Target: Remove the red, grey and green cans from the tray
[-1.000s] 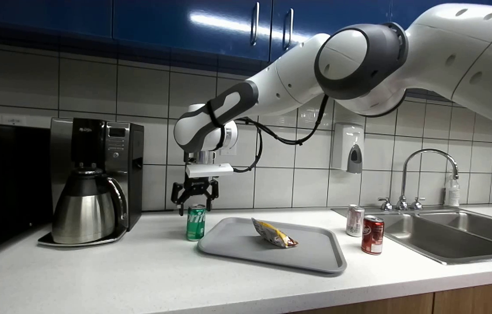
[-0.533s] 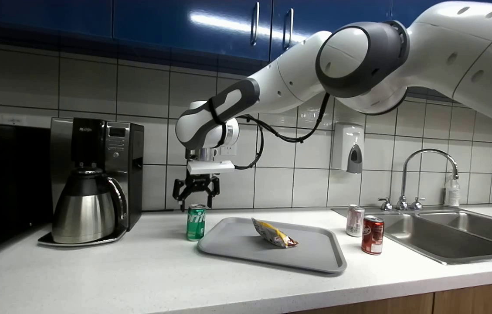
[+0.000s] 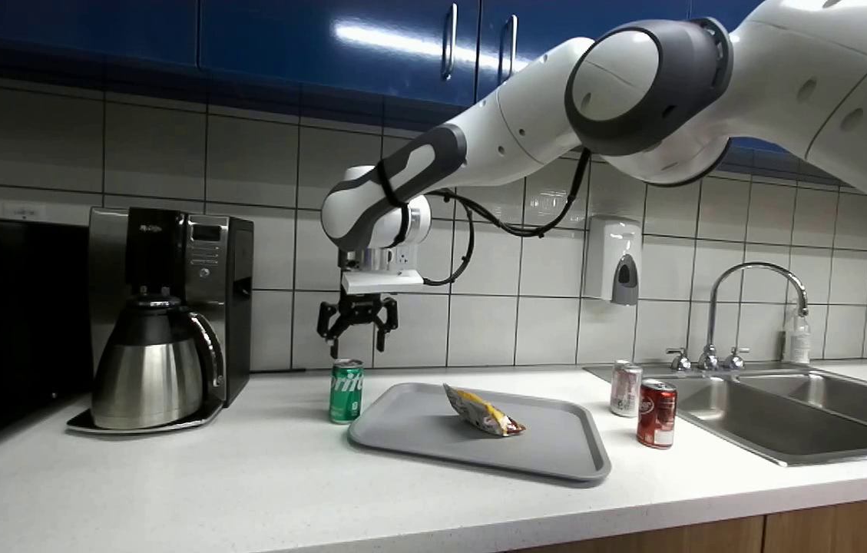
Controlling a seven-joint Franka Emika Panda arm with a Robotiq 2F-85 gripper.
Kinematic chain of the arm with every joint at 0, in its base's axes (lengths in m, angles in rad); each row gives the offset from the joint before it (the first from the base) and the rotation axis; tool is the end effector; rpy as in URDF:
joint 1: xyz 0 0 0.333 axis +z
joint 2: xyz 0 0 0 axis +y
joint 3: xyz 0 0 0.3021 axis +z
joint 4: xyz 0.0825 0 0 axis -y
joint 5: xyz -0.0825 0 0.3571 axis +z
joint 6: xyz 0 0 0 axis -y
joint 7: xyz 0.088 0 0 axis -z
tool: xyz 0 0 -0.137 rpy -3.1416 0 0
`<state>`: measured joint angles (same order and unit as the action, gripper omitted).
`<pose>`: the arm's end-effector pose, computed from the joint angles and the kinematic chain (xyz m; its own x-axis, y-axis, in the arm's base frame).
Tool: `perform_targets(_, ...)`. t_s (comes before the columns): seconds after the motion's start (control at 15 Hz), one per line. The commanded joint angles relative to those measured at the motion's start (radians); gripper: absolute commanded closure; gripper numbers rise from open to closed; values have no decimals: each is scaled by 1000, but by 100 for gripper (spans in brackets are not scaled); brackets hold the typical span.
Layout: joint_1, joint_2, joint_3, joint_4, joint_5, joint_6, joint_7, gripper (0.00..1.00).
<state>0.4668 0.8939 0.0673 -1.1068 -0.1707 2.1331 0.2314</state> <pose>0.6605 0.3595 0.2611 0.9249 0.3490 0.1507 0.3422 -0.9370 0.0699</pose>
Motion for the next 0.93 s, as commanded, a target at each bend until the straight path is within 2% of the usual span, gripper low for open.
perform_targets(0.0,-6,-75,-3,-98,-8,28,-11,0)
perform_targets(0.87,-14,-245,-20,-363,-6,142,-1,0)
